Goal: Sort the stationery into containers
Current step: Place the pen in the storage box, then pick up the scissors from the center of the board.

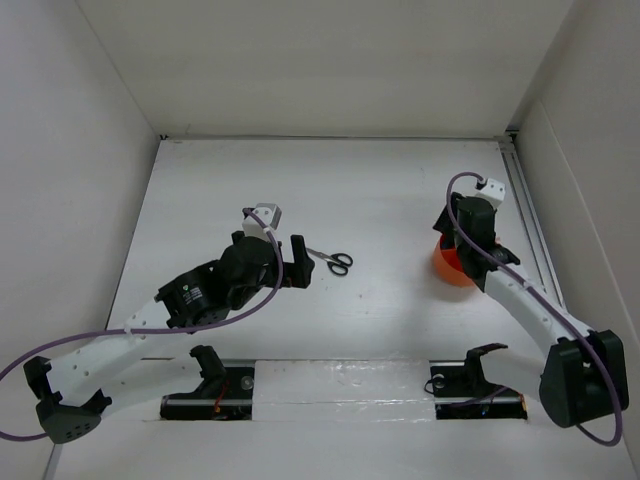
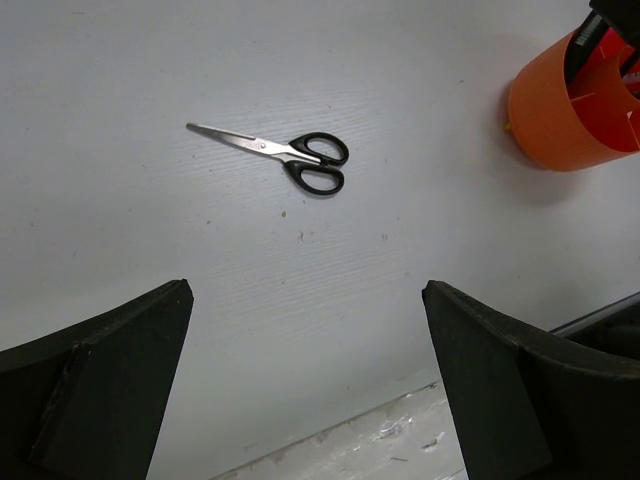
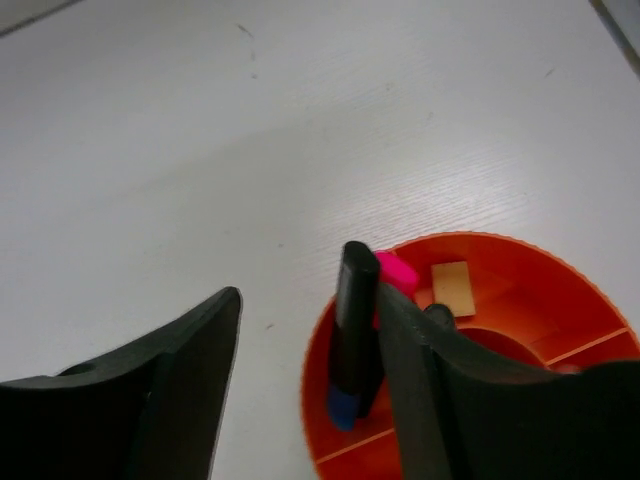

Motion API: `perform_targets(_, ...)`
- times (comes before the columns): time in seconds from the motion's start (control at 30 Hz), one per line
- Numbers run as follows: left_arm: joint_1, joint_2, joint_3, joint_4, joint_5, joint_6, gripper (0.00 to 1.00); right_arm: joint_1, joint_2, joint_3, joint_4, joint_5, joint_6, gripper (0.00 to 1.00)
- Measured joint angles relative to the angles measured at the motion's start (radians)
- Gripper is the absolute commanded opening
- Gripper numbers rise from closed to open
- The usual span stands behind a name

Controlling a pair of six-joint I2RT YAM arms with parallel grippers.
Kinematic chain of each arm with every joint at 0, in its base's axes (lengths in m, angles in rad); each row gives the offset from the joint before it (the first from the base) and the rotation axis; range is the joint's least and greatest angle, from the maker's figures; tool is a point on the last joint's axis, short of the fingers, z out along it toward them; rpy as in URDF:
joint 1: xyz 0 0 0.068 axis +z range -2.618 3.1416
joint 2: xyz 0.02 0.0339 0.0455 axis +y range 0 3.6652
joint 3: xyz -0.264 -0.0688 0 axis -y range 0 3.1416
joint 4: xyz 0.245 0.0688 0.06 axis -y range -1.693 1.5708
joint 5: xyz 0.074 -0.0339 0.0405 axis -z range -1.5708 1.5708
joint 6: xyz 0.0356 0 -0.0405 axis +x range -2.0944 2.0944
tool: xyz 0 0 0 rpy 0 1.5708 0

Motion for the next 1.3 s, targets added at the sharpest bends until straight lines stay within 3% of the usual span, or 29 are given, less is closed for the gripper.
perform_targets(0.07,0.0,0.0,0.0,0.0,-0.002,0.0,1.0,0.02,-0.034,0.001,-0.001,-0.02,0.002,0.99)
perform_targets(0.1,0.0,0.001,0.0,-0.001,-0.007,-0.002,1.0,0.035,-0.054,0.004,-0.004,-0.031,0.001,1.0)
perform_targets(0.27,0.0,0.027,0.0,-0.013,-0.068,-0.064,1.0,0.15,-0.154,0.061,-0.012,-0.083,-0.005,1.0)
perform_targets(0.43,0.0,0.078,-0.02,-0.009,-0.133,-0.224,1.0,0.303,-0.253,0.144,-0.054,-0.107,-0.012,1.0)
perform_targets(0.67,0.008,0.271,-0.027,0.023,-0.199,-0.465,1.0,0.496,-0.339,0.24,-0.239,-0.02,-0.015,1.0)
perform_targets(0.97,0.276,0.693,0.129,0.126,-0.024,-0.595,1.0,0.561,-0.483,0.25,-0.398,0.02,-0.004,1.0)
perform_targets(1.17,0.239,0.913,0.343,0.095,0.04,-0.647,1.0,0.562,-0.515,0.25,-0.412,0.019,-0.002,1.0)
perform_targets(1.3,0.196,0.974,0.437,0.061,0.054,-0.686,0.98,0.571,-0.518,0.25,-0.418,0.014,-0.001,1.0)
